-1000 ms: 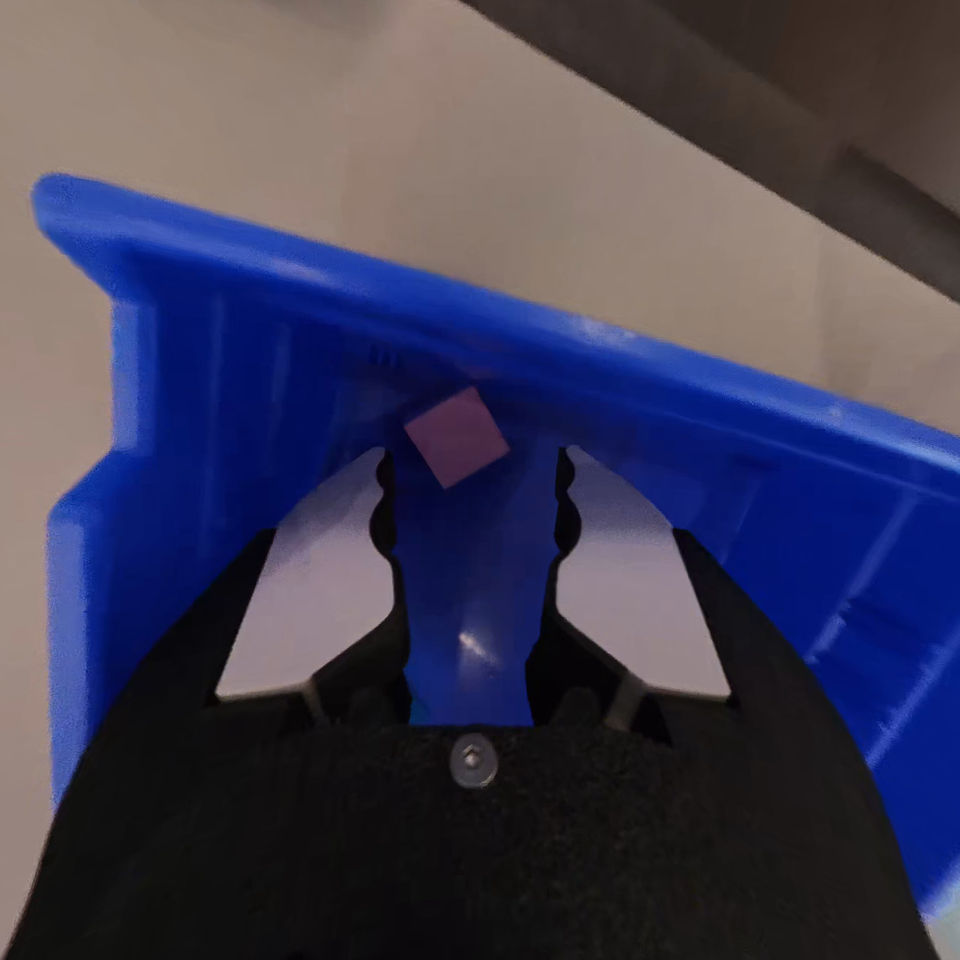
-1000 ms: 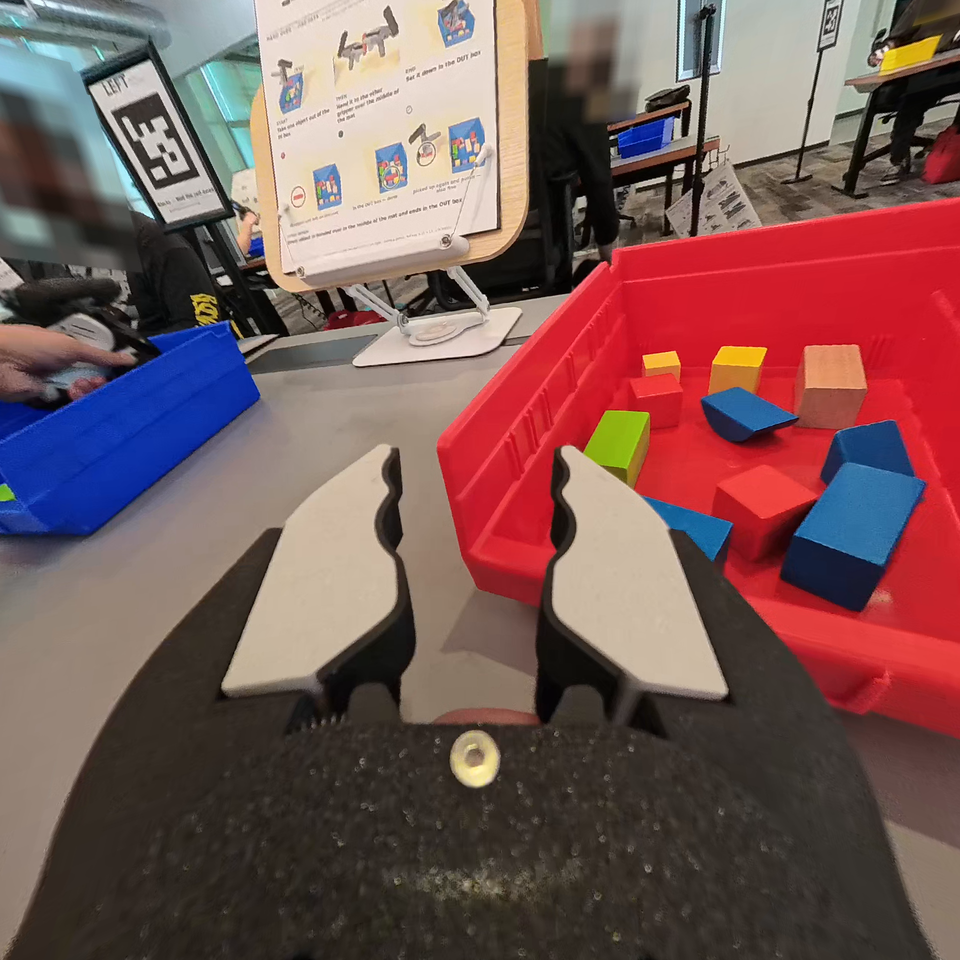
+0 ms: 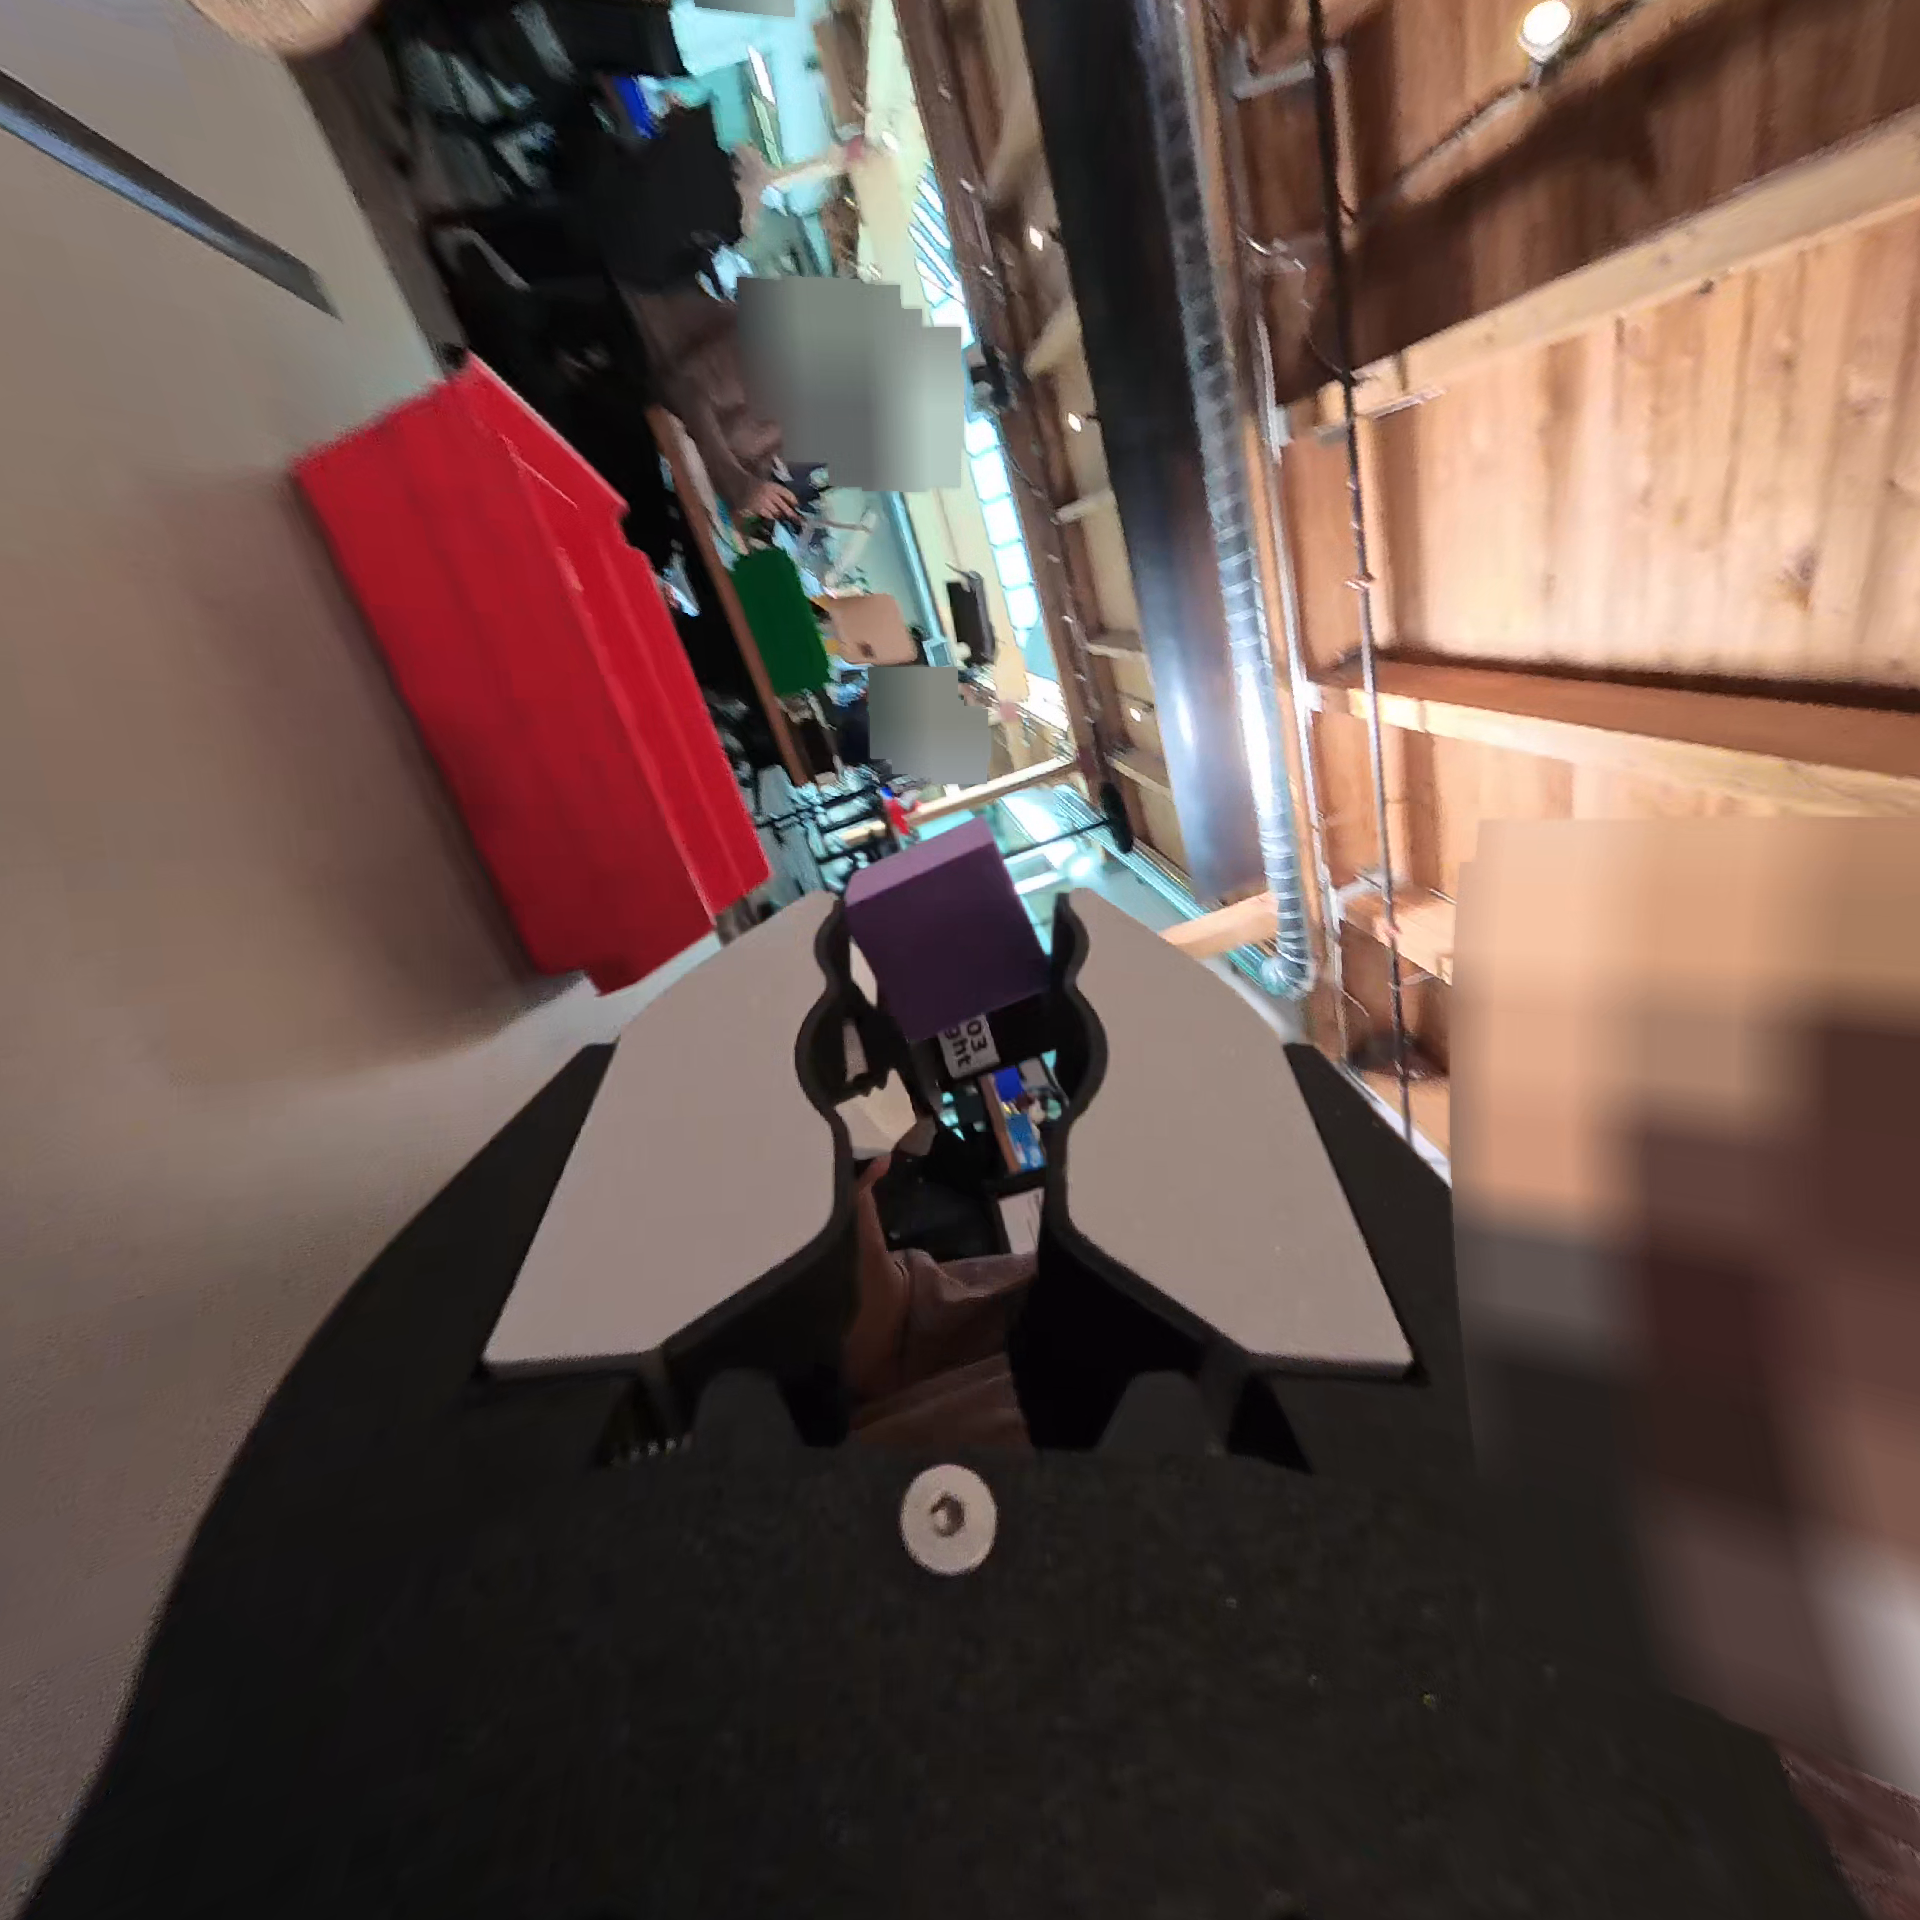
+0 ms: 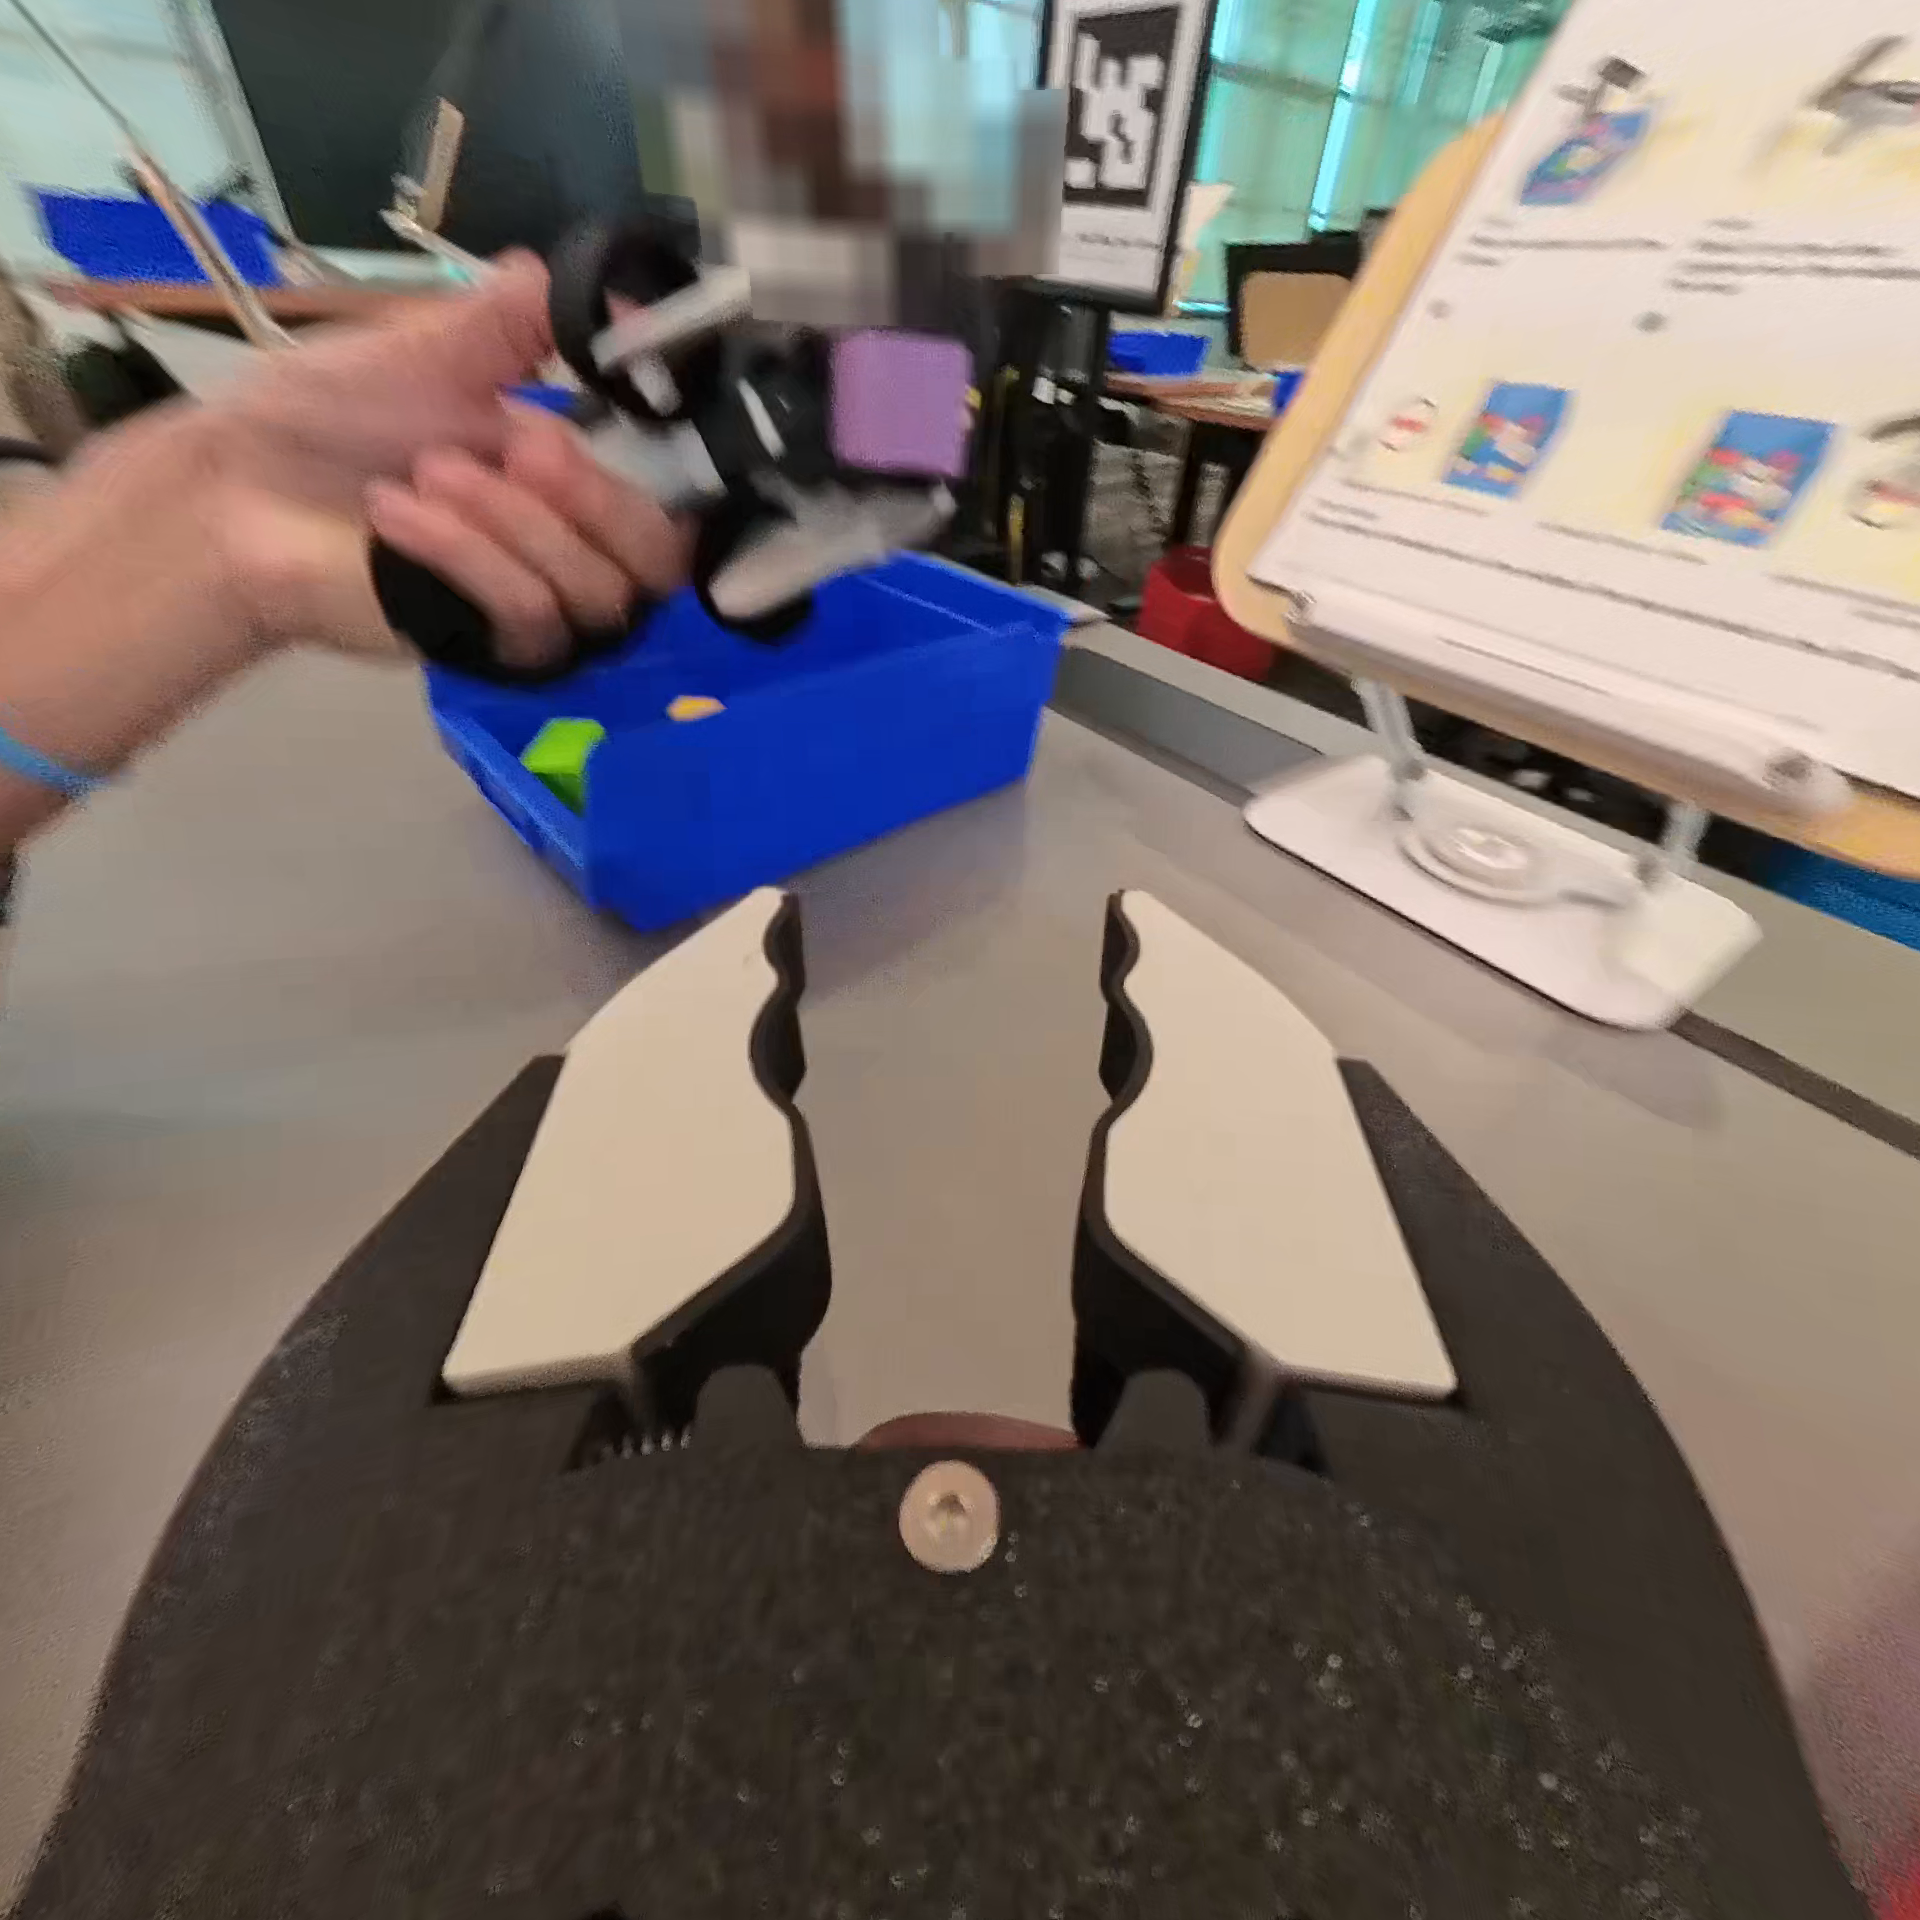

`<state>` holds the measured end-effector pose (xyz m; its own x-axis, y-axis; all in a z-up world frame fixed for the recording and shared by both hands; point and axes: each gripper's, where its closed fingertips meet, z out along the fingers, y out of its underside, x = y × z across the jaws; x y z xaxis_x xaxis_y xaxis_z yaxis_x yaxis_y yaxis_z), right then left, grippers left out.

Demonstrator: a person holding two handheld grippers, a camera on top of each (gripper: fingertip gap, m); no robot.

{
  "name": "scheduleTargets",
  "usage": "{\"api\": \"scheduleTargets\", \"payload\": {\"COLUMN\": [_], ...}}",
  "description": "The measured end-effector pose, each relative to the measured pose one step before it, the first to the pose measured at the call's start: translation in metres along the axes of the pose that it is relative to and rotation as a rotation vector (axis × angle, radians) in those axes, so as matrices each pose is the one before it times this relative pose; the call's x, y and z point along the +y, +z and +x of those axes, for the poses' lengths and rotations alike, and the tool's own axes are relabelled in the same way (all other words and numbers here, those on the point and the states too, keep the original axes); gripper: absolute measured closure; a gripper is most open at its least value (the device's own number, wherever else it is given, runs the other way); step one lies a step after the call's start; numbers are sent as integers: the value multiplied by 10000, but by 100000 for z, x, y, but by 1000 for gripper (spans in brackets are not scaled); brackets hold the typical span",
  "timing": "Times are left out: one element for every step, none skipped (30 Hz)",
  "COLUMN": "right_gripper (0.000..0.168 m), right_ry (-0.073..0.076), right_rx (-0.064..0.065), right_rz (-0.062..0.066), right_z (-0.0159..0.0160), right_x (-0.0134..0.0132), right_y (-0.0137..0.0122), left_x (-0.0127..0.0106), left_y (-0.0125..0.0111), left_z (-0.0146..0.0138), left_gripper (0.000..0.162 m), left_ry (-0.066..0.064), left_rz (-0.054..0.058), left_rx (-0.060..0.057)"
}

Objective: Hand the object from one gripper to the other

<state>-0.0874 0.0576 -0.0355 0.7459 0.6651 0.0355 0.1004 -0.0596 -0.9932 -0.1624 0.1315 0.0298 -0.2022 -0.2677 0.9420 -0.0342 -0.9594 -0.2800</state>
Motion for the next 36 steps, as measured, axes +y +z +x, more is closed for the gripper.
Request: {"api": "scheduleTargets", "payload": {"right_gripper": [113,113,113,113,112,113,113,113,113,113,121,138,139,140,140,140,140,140,140,140,140,140,140,140,140,140,140,140,140,140,140,140,140,140,140,140], "right_ry": [175,128,90,76,70,74,86,93,95,72,-9,-145,-68,-113,-116,-30,61,68,26,-47,-118,-115,-123,-159,-188,-136,-33,31,-51,-178,-192,-150,-73,-114,-156,-120], "right_rx": [-325,-212,-115,-42,-73,-71,-34,-66,-66,-12,-76,-322,73,-6,-30,-66,-52,-3,43,157,298,413,508,692,845,745,453,447,801,860,373,-72,-91,-151,-247,-351], "right_rz": [204,191,141,73,48,30,-41,-53,-76,-90,14,29,7,58,93,72,49,42,26,15,3,-13,-103,-242,-347,-420,-587,-846,-941,-800,-758,-888,-880,-1000,-912,-798], "right_z": [-449,-207,-26,60,-40,-81,-44,-100,-110,-74,-231,-588,-19,-184,-297,-313,-246,-137,-16,219,548,944,1387,2002,2601,2811,2679,2772,3135,3026,2086,1173,870,551,191,-104], "right_x": [-921,-810,-622,-421,-269,-120,92,187,245,236,54,22,15,-36,-33,-1,-14,-53,-128,-241,-364,-491,-479,-369,-214,-19,375,866,1158,1182,1293,1465,1493,1612,1415,1203], "right_y": [935,764,599,443,312,207,155,150,150,120,-23,-110,-81,-87,-53,-68,-144,-275,-456,-699,-971,-1210,-1418,-1546,-1566,-1357,-982,-675,-448,-88,360,624,833,1006,1155,1233], "left_x": [1059,1031,906,775,643,515,503,513,463,413,364,240,74,220,292,292,357,556,740,870,968,984,982,869,753,691,583,399,216,76,16,49,113,201,280,354], "left_y": [1268,1061,789,560,390,269,227,248,283,280,208,91,-31,-61,-147,-258,-386,-484,-514,-547,-561,-565,-539,-512,-458,-378,-277,-184,-84,26,90,122,129,116,98,103], "left_z": [-203,-297,-311,-266,-209,-220,-215,-106,2,-12,-260,-301,109,79,46,-143,-164,-141,-45,125,320,348,169,-11,-166,-185,-134,-120,-146,-47,20,90,159,78,-121,-216], "left_gripper": [126,126,126,126,126,126,126,126,126,126,126,125,126,125,123,117,108,103,100,100,101,103,103,104,105,106,107,109,111,112,112,112,112,112,112,112], "left_ry": [123,171,37,-31,10,51,32,-15,-15,-16,-20,-13,-6,26,85,175,316,390,376,291,212,182,235,310,341,335,305,233,141,38,-141,-259,-198,-60,30,72], "left_rz": [-230,-196,-120,-83,-58,-45,-86,-126,-89,-79,-75,-31,65,-36,-81,-44,-28,-64,-83,-80,-82,-80,-79,-50,-28,-71,-72,-14,42,96,59,-16,-47,-54,-80,-124], "left_rx": [252,209,166,143,114,58,15,77,147,130,-48,-92,163,111,33,-165,-250,-289,-258,-160,-22,-17,-166,-314,-410,-405,-313,-232,-140,41,174,238,245,140,-31,-142]}}
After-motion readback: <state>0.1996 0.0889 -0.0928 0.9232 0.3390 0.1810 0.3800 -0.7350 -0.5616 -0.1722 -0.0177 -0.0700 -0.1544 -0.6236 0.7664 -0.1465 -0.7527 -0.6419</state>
